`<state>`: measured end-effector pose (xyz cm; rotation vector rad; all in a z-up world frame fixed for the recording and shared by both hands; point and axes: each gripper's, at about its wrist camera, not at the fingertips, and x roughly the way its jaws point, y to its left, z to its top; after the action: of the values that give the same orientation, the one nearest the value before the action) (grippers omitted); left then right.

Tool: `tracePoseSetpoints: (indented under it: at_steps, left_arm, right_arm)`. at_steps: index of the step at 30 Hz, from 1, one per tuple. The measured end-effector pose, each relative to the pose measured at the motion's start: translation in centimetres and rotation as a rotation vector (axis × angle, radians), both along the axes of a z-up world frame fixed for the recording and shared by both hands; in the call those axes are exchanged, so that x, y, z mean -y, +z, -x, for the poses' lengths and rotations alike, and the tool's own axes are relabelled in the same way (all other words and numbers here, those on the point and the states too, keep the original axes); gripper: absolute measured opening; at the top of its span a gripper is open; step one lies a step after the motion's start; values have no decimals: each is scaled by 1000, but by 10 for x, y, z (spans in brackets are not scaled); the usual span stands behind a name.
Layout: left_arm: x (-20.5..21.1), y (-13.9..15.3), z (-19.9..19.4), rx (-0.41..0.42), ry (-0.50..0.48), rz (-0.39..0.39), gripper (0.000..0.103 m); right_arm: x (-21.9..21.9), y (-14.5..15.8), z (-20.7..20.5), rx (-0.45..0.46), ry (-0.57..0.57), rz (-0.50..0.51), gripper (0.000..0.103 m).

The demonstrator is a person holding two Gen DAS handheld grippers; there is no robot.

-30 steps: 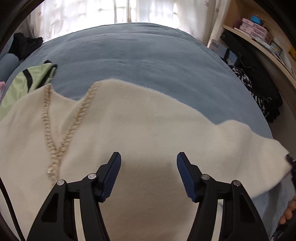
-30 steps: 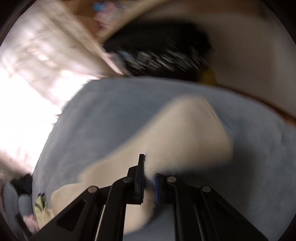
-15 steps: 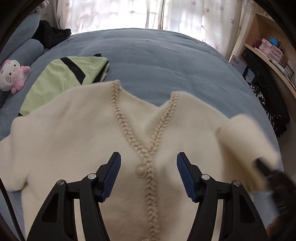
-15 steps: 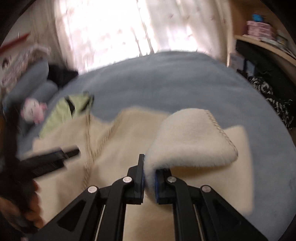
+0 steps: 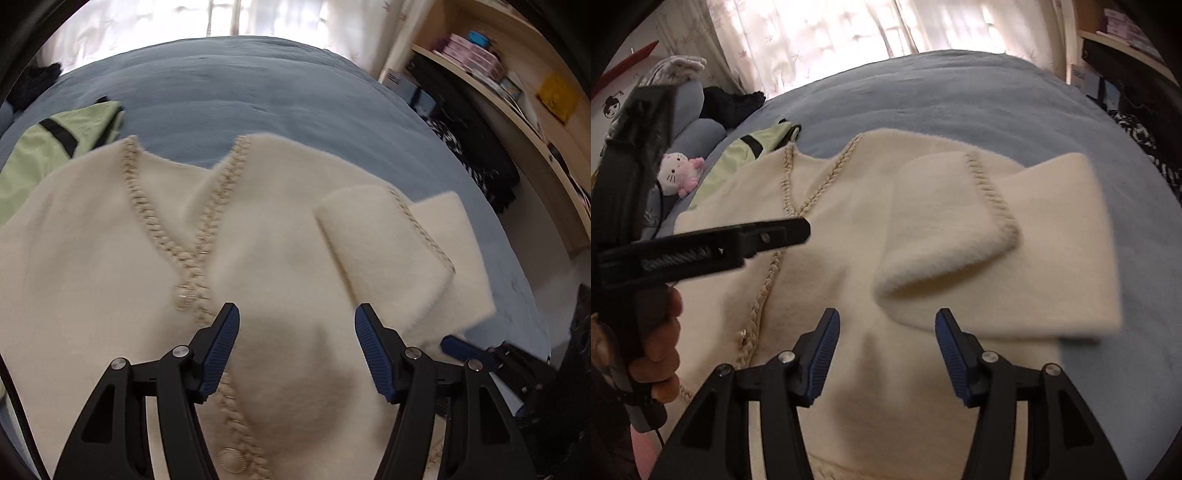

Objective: Fold large clothes
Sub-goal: 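Carry the grasped sleeve across the cardigan front with the right gripper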

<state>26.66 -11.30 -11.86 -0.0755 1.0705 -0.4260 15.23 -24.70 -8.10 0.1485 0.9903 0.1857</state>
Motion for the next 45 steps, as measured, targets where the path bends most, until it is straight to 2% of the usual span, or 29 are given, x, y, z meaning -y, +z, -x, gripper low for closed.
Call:
tracePoseSetpoints:
  at_steps: [3,6,9,13,17,18,19,20,23,26,28,33,36,37,38,39,42,45]
  left_arm:
    - [26,-1,10,5,-73,-25,64]
    - [54,-3,17,21,-130,-69,67]
    - [82,-10,21,28,-163,-156,72]
    - [113,-21,21,15,-188,-254,72]
    - [136,-23,16,87,-153,-372,71]
    - [142,-20,12,121,-129,-411,65]
    - [144,-17,9,132,-132,-415,35]
    - [145,-12,7,133,-126,-424,20]
    - [132,14,-1,193,-61,-366,13]
    - [104,36,-7,218,3,-305,12]
    - [77,45,-14,199,42,-254,12]
    - [17,48,-31,117,125,-130,12]
    - [-19,45,-40,89,173,-65,12]
    - [-27,44,-43,83,183,-45,11]
    - [-36,43,-45,81,193,-23,11]
    - [-47,42,-47,83,203,1,11]
    - [-70,38,-39,99,240,86,11]
    - [-99,14,-26,91,315,152,11]
  right_arm:
    - [20,10,12,19,-47,29,54]
    - [39,16,21,44,-117,109,54]
    - [52,15,22,43,-155,152,54]
    - [70,10,25,34,-208,170,54]
    - [83,2,23,10,-255,162,54]
    - [87,1,22,5,-265,149,54]
    - [91,1,25,2,-272,141,54]
    - [95,0,26,-1,-278,129,54]
    - [99,0,28,2,-281,111,54]
    - [98,0,27,12,-264,123,54]
    - [98,-5,24,5,-255,126,54]
    - [106,-28,2,-51,-232,18,54]
    - [97,-36,-17,-72,-200,37,54]
    - [95,-39,-22,-74,-187,41,52]
    - [92,-40,-28,-67,-181,51,45]
    - [89,-42,-34,-67,-184,72,20]
    - [88,-35,-35,-30,-221,79,17]
    - [84,-35,-27,-19,-219,85,13]
